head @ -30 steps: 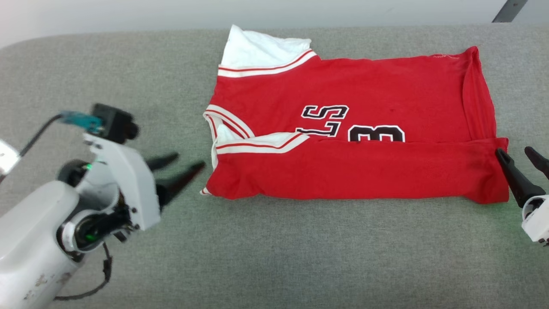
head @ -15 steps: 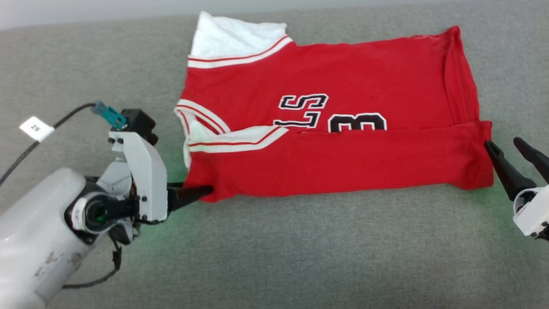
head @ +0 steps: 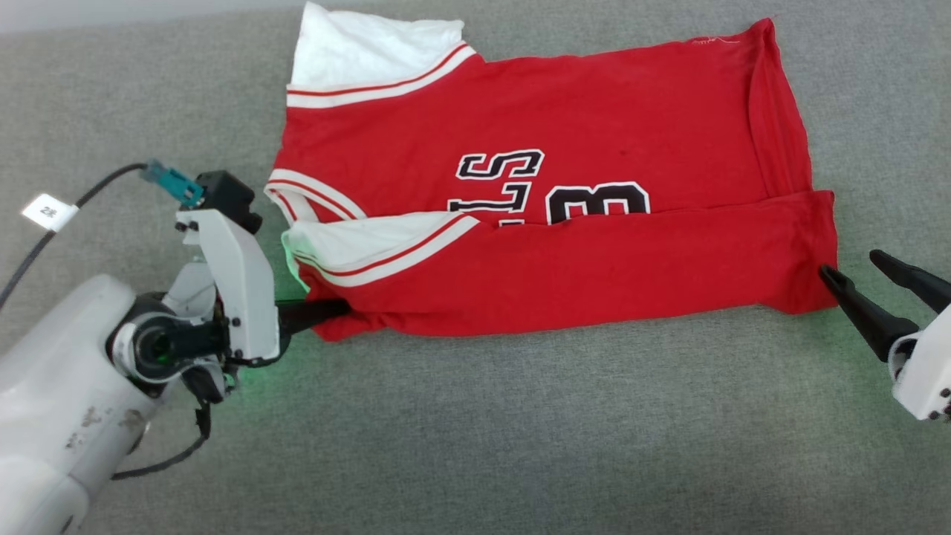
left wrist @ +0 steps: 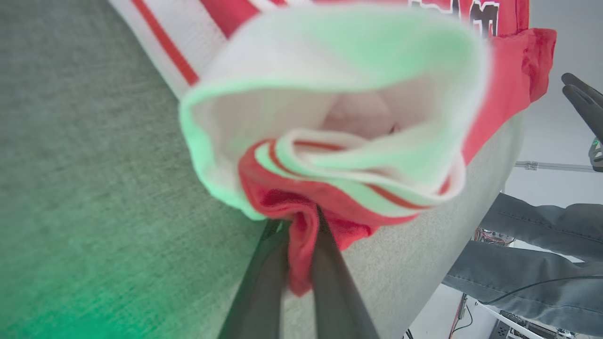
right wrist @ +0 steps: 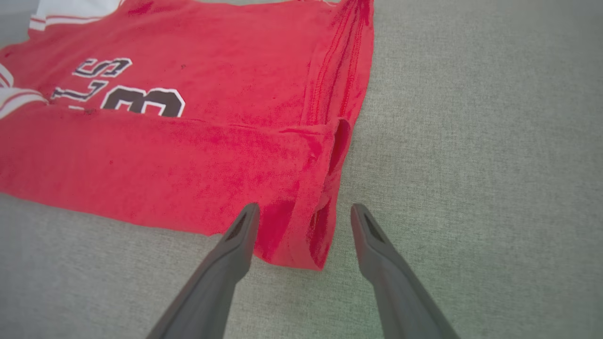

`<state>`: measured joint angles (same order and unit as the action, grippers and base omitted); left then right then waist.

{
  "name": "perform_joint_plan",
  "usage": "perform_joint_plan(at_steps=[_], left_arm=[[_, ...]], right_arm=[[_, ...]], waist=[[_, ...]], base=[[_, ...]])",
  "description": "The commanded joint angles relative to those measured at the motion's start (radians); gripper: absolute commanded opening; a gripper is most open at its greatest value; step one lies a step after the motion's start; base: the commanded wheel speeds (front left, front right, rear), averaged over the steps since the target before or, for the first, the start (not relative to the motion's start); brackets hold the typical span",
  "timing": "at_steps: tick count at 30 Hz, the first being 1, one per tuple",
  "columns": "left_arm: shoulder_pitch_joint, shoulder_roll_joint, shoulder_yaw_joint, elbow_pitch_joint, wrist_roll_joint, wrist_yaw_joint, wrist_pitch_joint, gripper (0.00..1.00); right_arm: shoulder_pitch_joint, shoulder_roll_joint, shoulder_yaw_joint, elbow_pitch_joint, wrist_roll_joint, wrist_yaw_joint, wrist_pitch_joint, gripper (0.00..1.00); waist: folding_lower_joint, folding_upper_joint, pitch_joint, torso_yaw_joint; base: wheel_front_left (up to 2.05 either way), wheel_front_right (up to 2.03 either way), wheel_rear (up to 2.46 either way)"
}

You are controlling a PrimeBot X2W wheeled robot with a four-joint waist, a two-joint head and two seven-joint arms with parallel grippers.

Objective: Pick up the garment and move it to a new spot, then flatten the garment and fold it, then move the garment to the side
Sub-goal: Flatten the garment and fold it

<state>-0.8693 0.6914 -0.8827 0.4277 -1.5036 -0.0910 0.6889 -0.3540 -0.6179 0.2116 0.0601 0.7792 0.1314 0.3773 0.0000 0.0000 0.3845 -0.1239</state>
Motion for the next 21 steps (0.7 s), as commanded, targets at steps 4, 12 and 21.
perform_joint_plan(at_steps=[4, 12, 21], left_arm=[[0.043, -0.032, -0.024, -0.003, 0.015, -0.017, -0.018, 0.0], [0.038, -0.045, -0.025, -0.032, 0.036, -0.031, -0.051, 0.0], [0.06, -0.054, -0.026, -0.036, 0.067, -0.034, -0.125, 0.0]], right_arm=[[-0.047, -0.083, 0.047, -0.011, 0.016, -0.002, 0.162, 1.0], [-0.139, -0.105, 0.093, 0.067, 0.02, -0.002, 0.386, 1.0], [-0.195, -0.061, 0.127, 0.173, -0.019, -0.002, 0.405, 0.0]], waist=[[0.0, 0.0, -0.008, 0.022], [0.0, 0.0, 0.011, 0.055], [0.0, 0.0, 0.015, 0.093]], base=[[0.0, 0.0, 0.0], [0.0, 0.0, 0.0], [0.0, 0.0, 0.0]])
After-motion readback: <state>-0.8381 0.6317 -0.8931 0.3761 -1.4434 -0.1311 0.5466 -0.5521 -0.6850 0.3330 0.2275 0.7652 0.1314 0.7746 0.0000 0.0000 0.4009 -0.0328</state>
